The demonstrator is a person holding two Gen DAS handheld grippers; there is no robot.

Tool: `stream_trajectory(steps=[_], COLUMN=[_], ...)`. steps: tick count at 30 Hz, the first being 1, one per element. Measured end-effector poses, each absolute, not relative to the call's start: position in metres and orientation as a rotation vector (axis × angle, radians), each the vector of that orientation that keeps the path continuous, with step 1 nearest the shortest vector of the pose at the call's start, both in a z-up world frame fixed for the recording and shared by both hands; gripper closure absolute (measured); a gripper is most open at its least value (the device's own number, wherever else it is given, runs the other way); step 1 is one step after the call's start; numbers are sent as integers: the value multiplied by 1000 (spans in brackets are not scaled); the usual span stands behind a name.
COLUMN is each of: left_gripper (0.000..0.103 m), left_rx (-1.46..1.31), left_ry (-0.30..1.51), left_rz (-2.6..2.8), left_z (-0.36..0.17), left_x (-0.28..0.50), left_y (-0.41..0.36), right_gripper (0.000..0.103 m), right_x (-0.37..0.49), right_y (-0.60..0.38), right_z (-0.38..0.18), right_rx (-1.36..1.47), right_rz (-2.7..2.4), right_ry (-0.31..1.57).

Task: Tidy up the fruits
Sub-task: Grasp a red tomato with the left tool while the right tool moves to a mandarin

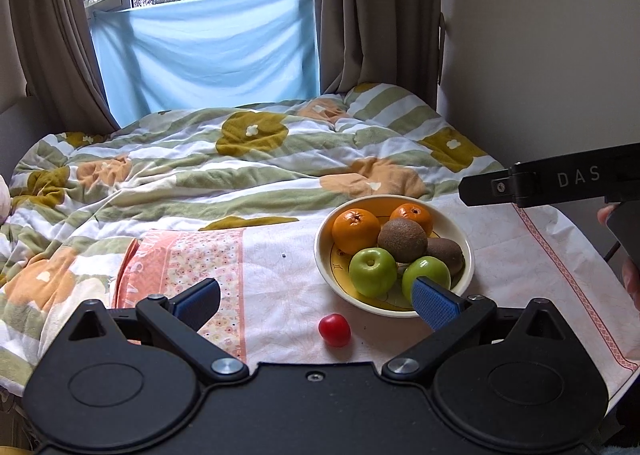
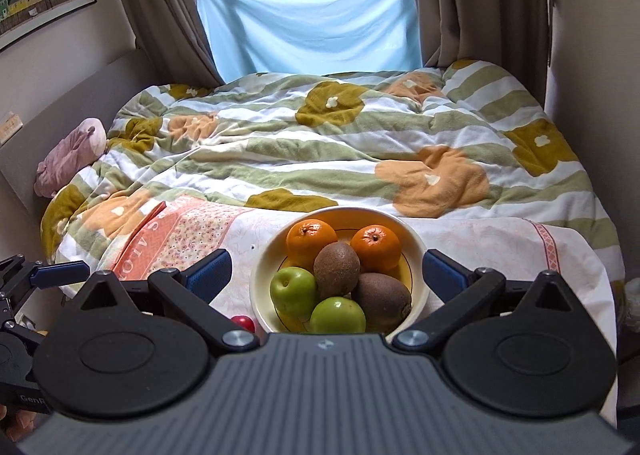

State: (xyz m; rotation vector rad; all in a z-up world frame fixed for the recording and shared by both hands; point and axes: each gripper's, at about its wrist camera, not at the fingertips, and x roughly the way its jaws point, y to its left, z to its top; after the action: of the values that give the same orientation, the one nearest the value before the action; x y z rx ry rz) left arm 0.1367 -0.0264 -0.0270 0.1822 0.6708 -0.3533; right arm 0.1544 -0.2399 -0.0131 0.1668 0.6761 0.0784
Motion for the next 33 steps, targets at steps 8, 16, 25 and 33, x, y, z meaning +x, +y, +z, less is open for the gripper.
stream_trajectory(steps=[8,16,25,33], left_gripper=[0,0,10,29], left_rx=[172,164,175,202], left_ry=[657,662,729,794], left_rz=[-363,-414,-466,-471], left_z=[-14,-24,-66,-127], left_x=[109,81,61,60], left_y=[1,17,0,-23], right_gripper=[0,0,0,0], right_x=[94,45,19,26], right_y=[-214,-201,-202,-216], right_z=[5,-7,-50,-109], right_rx=[144,171,190,204], right_rz=[-36,-97,-115,-112], right_ry=[659,698,744,768])
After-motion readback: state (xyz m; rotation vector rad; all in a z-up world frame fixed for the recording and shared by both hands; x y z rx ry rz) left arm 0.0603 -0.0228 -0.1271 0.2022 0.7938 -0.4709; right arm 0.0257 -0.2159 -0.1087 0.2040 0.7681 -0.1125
